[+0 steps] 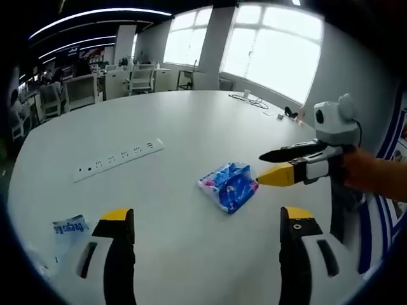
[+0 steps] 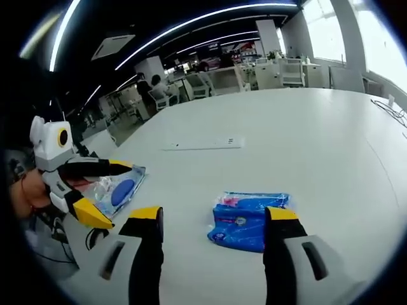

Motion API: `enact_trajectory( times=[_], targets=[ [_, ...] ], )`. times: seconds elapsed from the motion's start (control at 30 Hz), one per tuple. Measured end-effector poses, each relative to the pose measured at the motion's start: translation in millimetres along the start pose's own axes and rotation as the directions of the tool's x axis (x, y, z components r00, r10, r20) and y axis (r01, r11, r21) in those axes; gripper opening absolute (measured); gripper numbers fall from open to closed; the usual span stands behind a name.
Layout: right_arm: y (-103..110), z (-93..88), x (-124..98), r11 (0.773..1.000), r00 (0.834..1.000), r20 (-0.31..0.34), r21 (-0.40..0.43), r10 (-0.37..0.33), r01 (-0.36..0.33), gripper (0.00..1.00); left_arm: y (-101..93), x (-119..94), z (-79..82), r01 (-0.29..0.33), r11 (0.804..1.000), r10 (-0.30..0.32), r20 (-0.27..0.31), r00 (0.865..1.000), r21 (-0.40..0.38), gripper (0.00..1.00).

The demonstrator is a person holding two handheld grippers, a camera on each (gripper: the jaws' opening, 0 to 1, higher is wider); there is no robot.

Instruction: Arrange the tabletop items into an orderly group along one side of the table until the central work area is clear of visible clutter.

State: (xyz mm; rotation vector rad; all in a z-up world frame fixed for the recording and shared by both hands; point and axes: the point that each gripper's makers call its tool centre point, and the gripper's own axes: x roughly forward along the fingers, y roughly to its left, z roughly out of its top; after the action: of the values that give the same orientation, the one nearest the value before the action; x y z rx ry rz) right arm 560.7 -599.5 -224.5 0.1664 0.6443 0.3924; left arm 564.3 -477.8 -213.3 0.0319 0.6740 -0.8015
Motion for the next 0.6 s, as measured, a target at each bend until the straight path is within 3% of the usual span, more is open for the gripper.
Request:
enact_trajectory(
  times=[0.3,0.6],
  targets=[
    [33,6.1,-1,0.999,0.999,-0.002,-0.025,0.034,-0.034,0.63,6.8,-38,0.9,-0.030,0.999,0.031,0.038,0.999,-0.018,0.98],
    [67,7.9,1,0.996,0.997,-0.007,-0.055,0.073,-0.073,0.64,21.4,-77,-13.2,-0.072,0.997,0.074,0.050,0.996,-0.039,0.98]
  ],
)
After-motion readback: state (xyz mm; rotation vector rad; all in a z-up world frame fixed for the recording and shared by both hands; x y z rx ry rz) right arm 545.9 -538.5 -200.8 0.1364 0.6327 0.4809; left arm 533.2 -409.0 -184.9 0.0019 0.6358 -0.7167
